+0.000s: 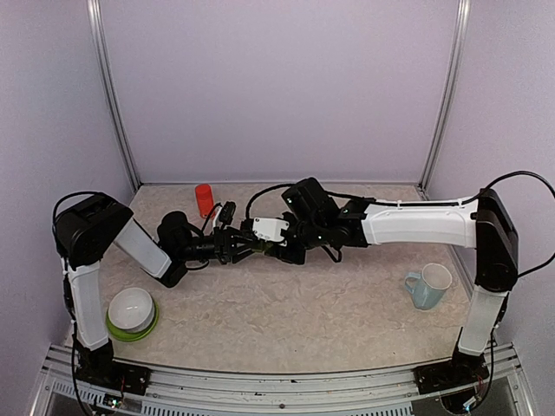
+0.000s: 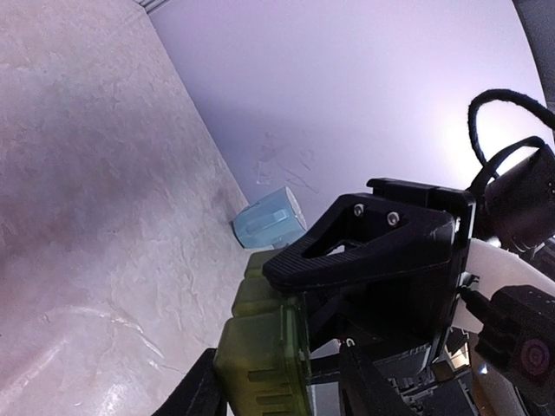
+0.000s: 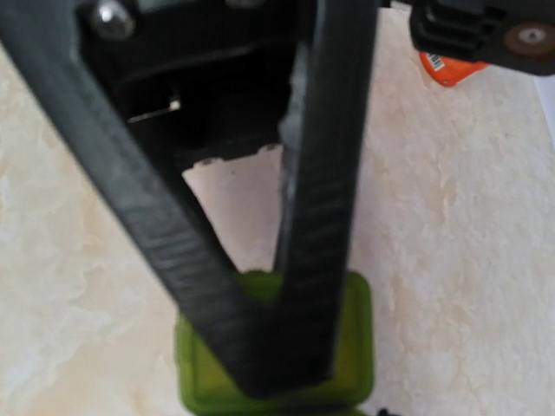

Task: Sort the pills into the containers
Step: Pass from the right arm to the left

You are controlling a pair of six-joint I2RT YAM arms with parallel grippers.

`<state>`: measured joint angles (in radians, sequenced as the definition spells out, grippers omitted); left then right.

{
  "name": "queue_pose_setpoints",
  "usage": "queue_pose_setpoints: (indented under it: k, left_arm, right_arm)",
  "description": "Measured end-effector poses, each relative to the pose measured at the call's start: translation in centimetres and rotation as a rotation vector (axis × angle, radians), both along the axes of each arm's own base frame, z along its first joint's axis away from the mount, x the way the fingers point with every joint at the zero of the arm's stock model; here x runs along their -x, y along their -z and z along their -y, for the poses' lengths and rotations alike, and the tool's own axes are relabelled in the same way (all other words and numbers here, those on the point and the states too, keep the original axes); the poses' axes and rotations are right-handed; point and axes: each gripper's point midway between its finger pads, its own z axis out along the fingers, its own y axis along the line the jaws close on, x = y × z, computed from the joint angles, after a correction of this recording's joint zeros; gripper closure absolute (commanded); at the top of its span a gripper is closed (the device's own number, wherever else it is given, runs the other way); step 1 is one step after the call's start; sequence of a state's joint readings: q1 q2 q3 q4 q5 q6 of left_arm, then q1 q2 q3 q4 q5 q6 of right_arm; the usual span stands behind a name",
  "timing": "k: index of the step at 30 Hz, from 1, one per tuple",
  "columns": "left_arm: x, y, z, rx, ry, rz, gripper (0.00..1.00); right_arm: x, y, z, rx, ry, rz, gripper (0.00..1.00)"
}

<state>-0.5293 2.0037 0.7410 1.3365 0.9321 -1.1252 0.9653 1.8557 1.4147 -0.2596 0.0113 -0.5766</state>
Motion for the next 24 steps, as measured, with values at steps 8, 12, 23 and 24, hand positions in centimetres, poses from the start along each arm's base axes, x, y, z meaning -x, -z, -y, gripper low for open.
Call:
queue_pose_setpoints:
  k: [8, 12, 23, 24]
  left_arm:
    - [-0.31, 0.54, -0.12, -0.008, -0.010, -0.034, 0.80]
    - [-0.44, 0.64, -0.14, -0.011, -0.013, -0.046, 0.83]
    - [-0.63, 0.74, -0.11, -0.012, -0.018, -0.042, 0.87]
    - [-0.65, 0.78, -0.11, -0.013, -0.019, -0.041, 0.86]
  right_arm:
    - [-0.06, -0.09, -0.12, 0.014, 0.000, 0.029, 0.62]
    - [-0.18, 0.01, -0.15, 0.023, -0.002, 0.045, 0.57]
    - [-0.26, 0.44, -0.26, 0.036, 0.009, 0.056, 0.25]
    - [-0.21, 0.56, -0.27, 0.038, 0.009, 0.054, 0.25]
